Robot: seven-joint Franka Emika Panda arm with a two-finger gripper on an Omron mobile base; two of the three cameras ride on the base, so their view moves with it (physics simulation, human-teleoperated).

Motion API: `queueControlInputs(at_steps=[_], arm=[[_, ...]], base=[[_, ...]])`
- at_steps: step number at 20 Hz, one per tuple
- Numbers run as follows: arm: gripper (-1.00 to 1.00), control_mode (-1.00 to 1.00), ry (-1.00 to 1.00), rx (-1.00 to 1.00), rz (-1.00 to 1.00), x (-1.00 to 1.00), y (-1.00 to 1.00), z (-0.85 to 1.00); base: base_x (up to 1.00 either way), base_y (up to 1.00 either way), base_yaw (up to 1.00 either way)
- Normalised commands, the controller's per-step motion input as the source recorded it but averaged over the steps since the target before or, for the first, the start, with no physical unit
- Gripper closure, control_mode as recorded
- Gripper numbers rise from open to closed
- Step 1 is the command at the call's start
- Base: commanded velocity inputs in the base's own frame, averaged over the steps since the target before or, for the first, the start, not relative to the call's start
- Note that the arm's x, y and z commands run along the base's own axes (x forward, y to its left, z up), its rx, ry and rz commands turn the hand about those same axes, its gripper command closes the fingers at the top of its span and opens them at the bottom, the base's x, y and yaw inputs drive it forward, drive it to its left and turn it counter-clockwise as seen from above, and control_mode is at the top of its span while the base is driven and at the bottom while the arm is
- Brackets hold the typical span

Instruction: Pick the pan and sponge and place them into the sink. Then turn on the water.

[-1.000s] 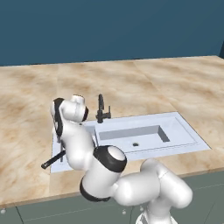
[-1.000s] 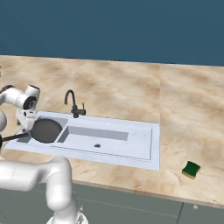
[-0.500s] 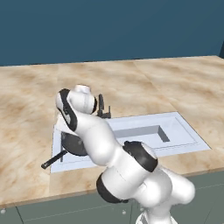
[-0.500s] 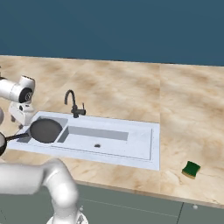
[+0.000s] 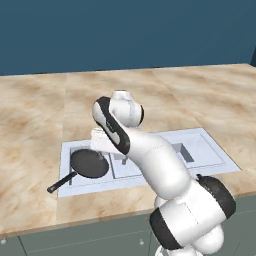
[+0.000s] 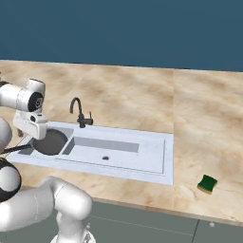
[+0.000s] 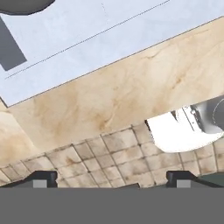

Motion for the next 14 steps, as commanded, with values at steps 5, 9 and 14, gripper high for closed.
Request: queueControlInputs(at_steps=[5, 9, 14], arm=[[-1.0, -1.0, -0.01, 0.0, 0.06, -0.61, -1.0, 0.13], [-1.0, -1.0, -0.01, 0.0, 0.03, -0.48, -1.0, 0.01], [-1.0, -1.0, -0.05, 0.0, 0.0, -0.37, -1.0, 0.2]], base=[[0.0, 0.0, 0.0], [0.0, 0.0, 0.0], [0.0, 0.0, 0.0]])
